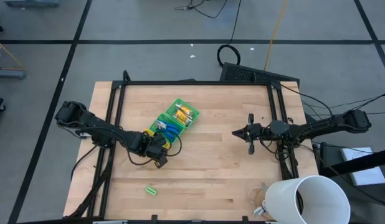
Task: Pick & Place School Supplies
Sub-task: Put the green eraser into the yellow bin
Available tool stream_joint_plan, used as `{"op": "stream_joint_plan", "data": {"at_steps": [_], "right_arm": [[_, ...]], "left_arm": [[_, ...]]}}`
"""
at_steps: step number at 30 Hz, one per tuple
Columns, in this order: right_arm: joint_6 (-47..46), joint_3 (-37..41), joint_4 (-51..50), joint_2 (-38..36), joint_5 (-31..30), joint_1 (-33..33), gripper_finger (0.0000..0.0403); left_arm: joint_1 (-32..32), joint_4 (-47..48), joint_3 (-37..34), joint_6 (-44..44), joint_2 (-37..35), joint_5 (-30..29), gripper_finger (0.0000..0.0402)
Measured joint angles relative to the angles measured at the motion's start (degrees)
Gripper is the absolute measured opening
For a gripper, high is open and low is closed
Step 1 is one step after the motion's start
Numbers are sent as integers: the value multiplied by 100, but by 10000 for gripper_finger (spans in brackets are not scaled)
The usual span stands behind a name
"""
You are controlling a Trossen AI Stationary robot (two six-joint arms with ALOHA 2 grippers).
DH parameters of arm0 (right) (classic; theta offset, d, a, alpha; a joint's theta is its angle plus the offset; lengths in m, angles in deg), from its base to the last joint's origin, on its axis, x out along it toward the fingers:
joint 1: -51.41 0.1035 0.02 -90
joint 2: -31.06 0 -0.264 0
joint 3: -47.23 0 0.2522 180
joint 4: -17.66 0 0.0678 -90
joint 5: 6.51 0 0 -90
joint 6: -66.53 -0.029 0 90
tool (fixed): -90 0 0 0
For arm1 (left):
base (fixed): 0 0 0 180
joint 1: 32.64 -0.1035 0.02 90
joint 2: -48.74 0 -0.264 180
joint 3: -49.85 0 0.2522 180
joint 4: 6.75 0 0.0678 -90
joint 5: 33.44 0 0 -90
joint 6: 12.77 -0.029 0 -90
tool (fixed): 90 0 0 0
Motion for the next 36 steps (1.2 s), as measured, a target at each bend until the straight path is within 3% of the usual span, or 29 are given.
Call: {"op": "stream_joint_plan", "data": {"at_steps": [11, 17, 23, 27, 36], "right_arm": [[0, 0, 2, 1, 2, 1, 9], [0, 0, 0, 2, 2, 0, 9], [0, 0, 2, 0, 0, 0, 9], [-1, 2, -1, 1, 0, 0, 9], [0, 0, 0, 0, 2, 2, 9]], "left_arm": [[0, -2, 0, 208, 0, -8, 95], [-14, 18, 2, 333, 0, 3, 175], [-98, 129, 59, -83, -114, 287, 247], [-42, 243, 226, -352, -405, 286, 266], [476, -85, 426, -1004, -1222, 73, 269]]}}
